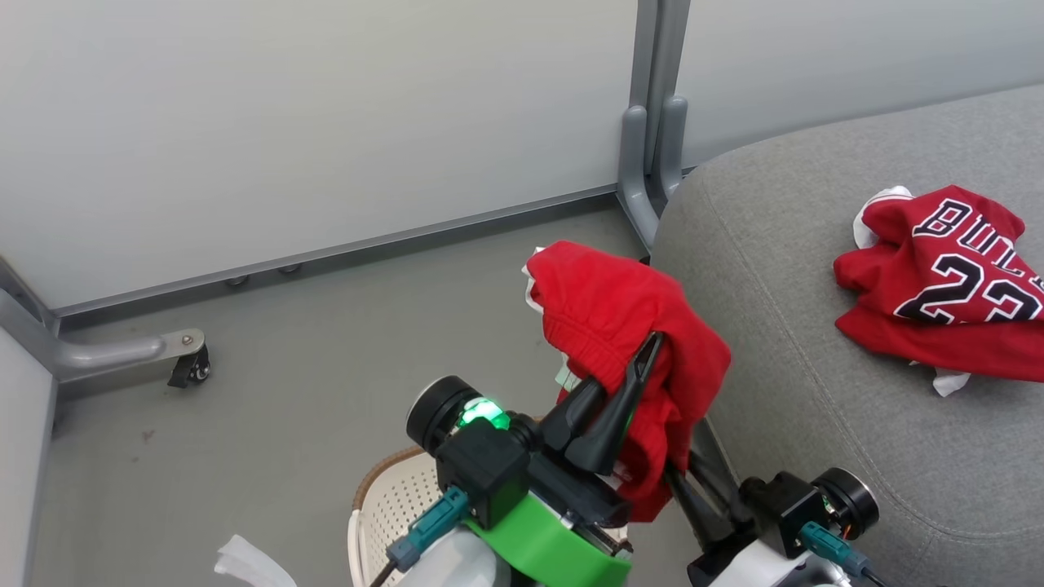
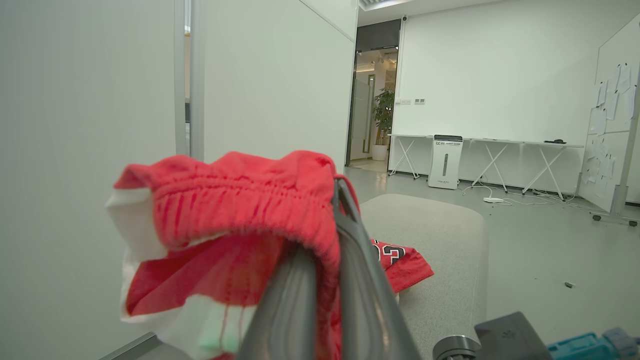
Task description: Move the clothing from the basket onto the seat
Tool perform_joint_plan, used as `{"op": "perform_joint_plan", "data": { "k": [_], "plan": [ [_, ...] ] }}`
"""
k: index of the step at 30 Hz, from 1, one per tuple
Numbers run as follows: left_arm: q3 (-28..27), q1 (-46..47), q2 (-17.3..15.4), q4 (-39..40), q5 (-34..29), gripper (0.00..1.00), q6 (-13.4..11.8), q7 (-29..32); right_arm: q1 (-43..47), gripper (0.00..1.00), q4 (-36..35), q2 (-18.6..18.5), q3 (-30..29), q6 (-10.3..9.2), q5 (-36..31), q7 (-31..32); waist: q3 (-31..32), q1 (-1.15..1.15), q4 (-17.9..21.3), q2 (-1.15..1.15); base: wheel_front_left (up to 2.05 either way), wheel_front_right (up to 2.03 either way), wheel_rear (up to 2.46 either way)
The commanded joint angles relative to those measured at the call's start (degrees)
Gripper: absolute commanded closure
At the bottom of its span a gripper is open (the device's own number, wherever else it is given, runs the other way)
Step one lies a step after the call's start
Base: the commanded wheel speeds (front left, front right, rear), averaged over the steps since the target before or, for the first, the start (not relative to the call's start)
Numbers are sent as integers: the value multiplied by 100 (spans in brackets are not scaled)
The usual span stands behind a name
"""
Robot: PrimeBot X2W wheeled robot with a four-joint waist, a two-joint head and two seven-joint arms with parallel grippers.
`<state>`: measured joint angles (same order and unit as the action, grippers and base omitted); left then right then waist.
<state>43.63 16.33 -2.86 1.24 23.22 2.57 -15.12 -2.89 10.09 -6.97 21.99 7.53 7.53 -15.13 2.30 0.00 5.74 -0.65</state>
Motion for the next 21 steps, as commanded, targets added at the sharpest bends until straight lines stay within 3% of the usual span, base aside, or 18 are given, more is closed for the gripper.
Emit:
{"op": "perform_joint_plan", "data": {
  "k": [1,15,16,17,18,21],
  "plan": [
    [-1,103,-6,-24,25,100,11,-3,35,100,6,-41,14,-8,28,-2,-4,0,-7,65,0,0,0],
    [22,142,-77,-330,-90,100,-107,9,102,100,-49,-97,67,-8,163,-2,-95,0,-31,65,0,0,0],
    [16,143,-81,-349,-108,91,-120,8,96,100,-56,-101,69,-8,161,-2,-103,0,-36,65,0,0,0],
    [16,144,-94,-368,-136,56,-147,8,93,100,-62,-102,66,-8,161,-2,-111,0,-40,65,0,0,0],
    [19,153,-111,-384,-167,0,-172,7,94,100,-66,-101,63,-8,170,-2,-121,0,-46,65,0,0,0],
    [35,166,-125,-416,-216,0,-184,6,87,100,-79,-108,49,-8,180,-2,-147,0,-60,65,0,0,0]
  ]
}}
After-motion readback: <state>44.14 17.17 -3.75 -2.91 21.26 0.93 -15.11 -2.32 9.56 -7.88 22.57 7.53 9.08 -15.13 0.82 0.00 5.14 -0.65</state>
